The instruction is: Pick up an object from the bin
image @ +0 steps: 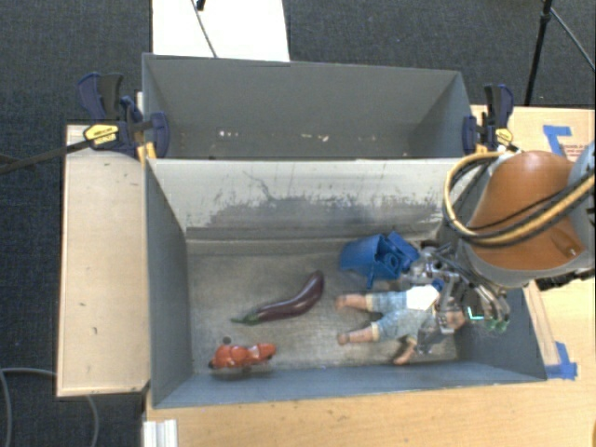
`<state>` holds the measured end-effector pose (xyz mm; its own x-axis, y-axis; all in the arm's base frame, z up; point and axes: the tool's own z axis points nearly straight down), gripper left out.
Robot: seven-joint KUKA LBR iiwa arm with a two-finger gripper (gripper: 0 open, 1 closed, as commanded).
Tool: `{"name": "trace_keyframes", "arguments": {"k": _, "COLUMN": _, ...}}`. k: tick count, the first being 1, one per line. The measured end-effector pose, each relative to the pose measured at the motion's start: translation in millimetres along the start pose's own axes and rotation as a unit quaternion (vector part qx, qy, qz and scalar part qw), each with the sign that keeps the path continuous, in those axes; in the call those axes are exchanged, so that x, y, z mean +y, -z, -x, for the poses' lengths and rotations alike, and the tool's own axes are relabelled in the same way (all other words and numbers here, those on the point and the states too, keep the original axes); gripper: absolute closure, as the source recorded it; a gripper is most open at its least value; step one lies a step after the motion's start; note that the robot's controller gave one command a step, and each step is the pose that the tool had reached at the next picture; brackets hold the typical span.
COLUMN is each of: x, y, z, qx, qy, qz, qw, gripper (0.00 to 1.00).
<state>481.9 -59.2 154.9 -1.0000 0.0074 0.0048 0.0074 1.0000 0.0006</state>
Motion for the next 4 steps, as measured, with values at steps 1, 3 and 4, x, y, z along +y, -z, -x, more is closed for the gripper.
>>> {"name": "trace_keyframes", "arguments": {"k": 1, "x": 0, "y": 3, "z": 1.9, "qx": -0.0036, "qy": 0.001, "qz": 0.0, "qw": 1.0, "gripper": 0.0}}
{"name": "trace_keyframes", "arguments": {"k": 3, "x": -80, "y": -78, "z": 3.3, "qx": -0.0111, "qy": 0.027, "qz": -0.001, "qw": 0.9996, "gripper": 0.0}}
{"name": "trace_keyframes", "arguments": {"k": 4, "x": -88, "y": -82, "z": 1.6, "qx": -0.0097, "qy": 0.022, "qz": 0.0, "qw": 0.9997, "gripper": 0.0}}
